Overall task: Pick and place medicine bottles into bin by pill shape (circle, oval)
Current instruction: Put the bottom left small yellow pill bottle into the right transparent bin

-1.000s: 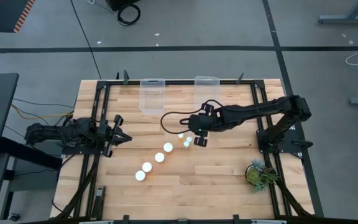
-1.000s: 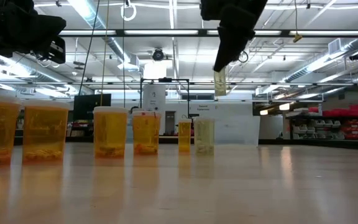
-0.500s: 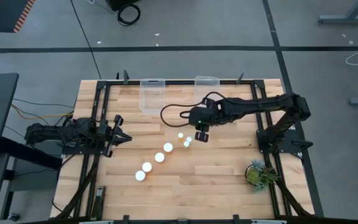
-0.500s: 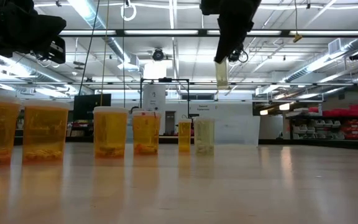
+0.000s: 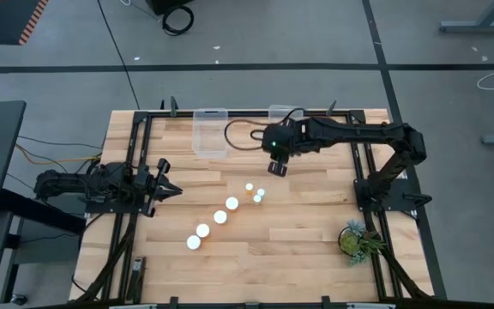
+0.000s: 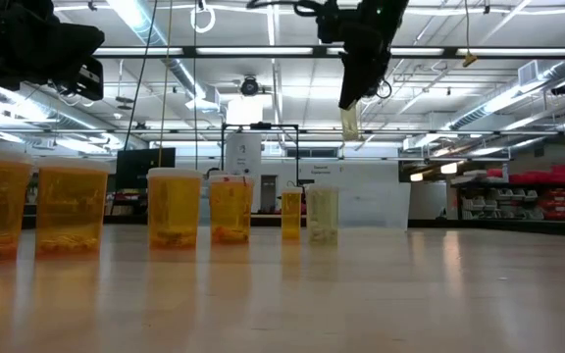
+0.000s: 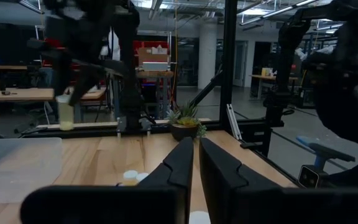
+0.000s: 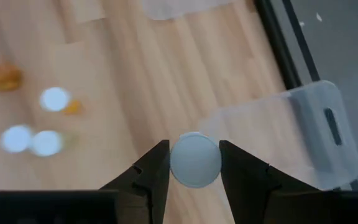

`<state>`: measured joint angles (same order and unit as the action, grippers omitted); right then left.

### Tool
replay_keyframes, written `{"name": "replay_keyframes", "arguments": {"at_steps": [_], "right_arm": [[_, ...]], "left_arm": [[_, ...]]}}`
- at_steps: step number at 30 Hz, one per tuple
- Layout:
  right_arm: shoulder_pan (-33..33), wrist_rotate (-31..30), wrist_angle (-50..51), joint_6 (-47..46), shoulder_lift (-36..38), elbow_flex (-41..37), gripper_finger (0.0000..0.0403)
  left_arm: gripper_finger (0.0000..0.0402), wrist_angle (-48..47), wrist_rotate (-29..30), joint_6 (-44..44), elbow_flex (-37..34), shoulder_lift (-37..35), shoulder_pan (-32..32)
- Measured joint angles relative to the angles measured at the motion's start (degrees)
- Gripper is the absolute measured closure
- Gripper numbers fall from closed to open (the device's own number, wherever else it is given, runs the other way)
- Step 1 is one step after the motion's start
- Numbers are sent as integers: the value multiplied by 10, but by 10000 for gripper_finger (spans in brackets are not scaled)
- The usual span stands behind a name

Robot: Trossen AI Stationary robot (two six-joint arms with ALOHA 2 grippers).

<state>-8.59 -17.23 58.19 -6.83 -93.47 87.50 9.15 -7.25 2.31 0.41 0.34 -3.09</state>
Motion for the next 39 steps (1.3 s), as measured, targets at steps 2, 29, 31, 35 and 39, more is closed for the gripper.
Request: {"name": "replay_keyframes", "arguments": {"at_steps": [2, 29, 31, 35, 39], "right_arm": [[-22, 0, 0, 2, 0, 0, 262], [-247, 94, -90, 10, -3, 0, 262], [-248, 99, -94, 8, -10, 0, 262], [-250, 107, -115, 11, -41, 0, 262], [-254, 107, -148, 13, -81, 0, 262]], "left_arm": [[371, 0, 0, 0, 0, 0, 0], [364, 0, 0, 0, 0, 0, 0], [364, 0, 0, 0, 0, 0, 0], [370, 0, 0, 0, 0, 0, 0], [373, 0, 0, 0, 0, 0, 0]]}}
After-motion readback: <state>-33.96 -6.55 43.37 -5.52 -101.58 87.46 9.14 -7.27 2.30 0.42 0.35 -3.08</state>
